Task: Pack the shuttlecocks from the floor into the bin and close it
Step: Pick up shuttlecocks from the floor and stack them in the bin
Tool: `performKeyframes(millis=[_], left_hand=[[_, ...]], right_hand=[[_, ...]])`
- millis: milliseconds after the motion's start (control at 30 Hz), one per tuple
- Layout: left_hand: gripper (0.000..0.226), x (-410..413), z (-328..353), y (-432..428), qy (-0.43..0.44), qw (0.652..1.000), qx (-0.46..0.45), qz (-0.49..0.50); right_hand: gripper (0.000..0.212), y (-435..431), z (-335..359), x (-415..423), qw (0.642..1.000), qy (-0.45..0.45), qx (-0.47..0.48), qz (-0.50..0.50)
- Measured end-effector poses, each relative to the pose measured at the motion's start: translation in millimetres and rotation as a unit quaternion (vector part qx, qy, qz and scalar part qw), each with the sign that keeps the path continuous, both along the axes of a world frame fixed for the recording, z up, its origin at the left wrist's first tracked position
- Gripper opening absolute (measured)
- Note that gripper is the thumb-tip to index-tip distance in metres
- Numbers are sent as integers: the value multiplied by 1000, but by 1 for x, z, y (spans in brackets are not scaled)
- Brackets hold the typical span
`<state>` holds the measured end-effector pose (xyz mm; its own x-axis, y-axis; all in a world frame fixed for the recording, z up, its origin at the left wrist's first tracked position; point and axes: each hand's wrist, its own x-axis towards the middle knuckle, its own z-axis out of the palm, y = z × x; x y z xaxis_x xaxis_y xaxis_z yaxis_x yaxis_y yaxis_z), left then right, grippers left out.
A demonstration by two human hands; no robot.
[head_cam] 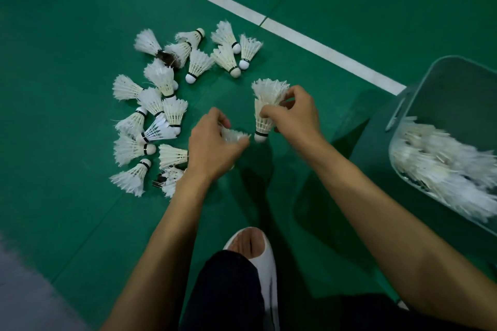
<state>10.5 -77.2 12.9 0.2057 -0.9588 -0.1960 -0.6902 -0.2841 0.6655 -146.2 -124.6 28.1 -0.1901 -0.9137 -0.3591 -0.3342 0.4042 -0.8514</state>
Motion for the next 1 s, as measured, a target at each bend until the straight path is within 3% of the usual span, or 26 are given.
performKeyframes(millis=[133,300,400,500,567,667,733,800,867,933,1000], left_hand=[[57,-20,27,5,134,991,-18,-6],[67,-46,53,-1,181,979,-23,-89],[91,-70,70,-6,136,983,-56,-105],[74,-95,88,-13,83,973,-129,-172],[78,-119,104,-25,26,970,-146,-192],[77,-162,127,-40,2,957,-187,-223],[71,-200,136,-44,7,936,-215,-278],[66,-242,135,-42,0,913,-236,-332],[65,-284,127,-32,-14,896,-223,-384],[67,-317,111,-16,-34,874,-189,-446],[64,-340,90,-4,-29,853,-134,-504]], right_hand=[[32,1,30,-5,996,-84,-24,-29],[34,11,60,-15,992,-99,-66,33],[32,20,80,-39,991,-82,-80,75],[32,25,107,-74,991,-53,-72,95],[41,27,126,-103,992,18,-74,98],[72,39,144,-157,994,65,-85,23],[79,54,151,-195,980,91,-163,-65],[59,71,153,-231,941,165,-267,-124],[27,90,148,-266,924,197,-288,-157],[7,113,140,-295,944,144,-250,-162],[6,138,131,-320,960,81,-201,-176]])
